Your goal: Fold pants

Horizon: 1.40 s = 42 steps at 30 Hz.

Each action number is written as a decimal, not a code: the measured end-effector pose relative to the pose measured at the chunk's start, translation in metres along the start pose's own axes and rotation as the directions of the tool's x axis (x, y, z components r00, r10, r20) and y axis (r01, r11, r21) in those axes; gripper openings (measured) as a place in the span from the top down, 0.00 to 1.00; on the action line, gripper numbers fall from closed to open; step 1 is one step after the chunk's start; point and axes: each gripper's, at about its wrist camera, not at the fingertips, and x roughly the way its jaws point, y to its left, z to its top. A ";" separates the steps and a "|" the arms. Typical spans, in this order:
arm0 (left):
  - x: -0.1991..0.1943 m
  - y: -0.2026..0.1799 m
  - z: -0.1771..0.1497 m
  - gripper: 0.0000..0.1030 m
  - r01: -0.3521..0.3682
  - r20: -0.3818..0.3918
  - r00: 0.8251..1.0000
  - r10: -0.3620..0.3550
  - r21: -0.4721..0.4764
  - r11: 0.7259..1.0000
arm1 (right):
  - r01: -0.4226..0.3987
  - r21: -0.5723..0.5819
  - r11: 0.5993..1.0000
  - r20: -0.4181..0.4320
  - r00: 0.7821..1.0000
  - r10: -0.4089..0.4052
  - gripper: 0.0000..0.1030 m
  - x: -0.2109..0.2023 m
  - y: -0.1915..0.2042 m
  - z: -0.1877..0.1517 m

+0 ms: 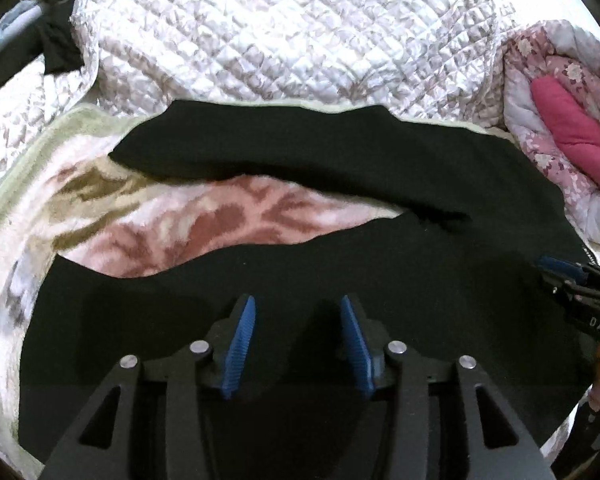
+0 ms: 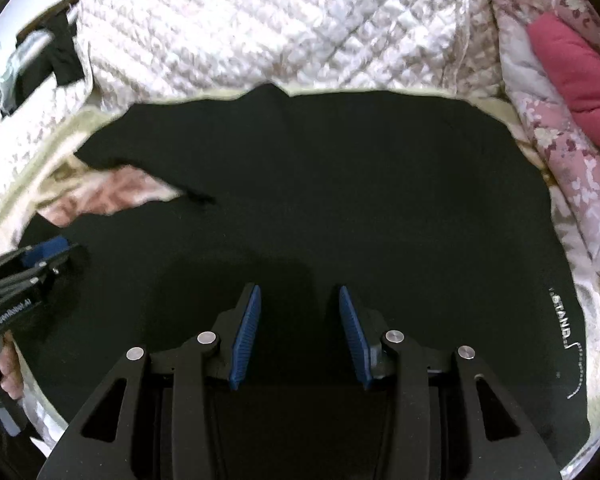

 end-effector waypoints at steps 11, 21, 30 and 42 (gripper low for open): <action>-0.003 -0.002 0.002 0.52 0.014 0.006 1.000 -0.014 0.005 1.000 | -0.031 0.009 0.999 0.025 0.999 0.030 0.56 -0.006 0.002 0.003; -0.005 -0.007 0.051 0.51 0.037 0.037 0.999 -0.039 0.059 0.998 | -0.108 -0.012 0.994 0.031 0.994 0.108 0.43 -0.020 -0.018 0.040; 0.045 -0.002 0.121 0.44 0.077 0.022 0.997 -0.079 0.060 0.995 | -0.084 -0.103 0.991 0.041 0.995 0.088 0.39 0.020 -0.060 0.110; 0.143 0.001 0.170 0.39 -0.014 -0.015 1.000 0.015 0.082 0.997 | -0.044 -0.233 0.971 0.002 0.999 0.046 0.38 0.112 -0.080 0.192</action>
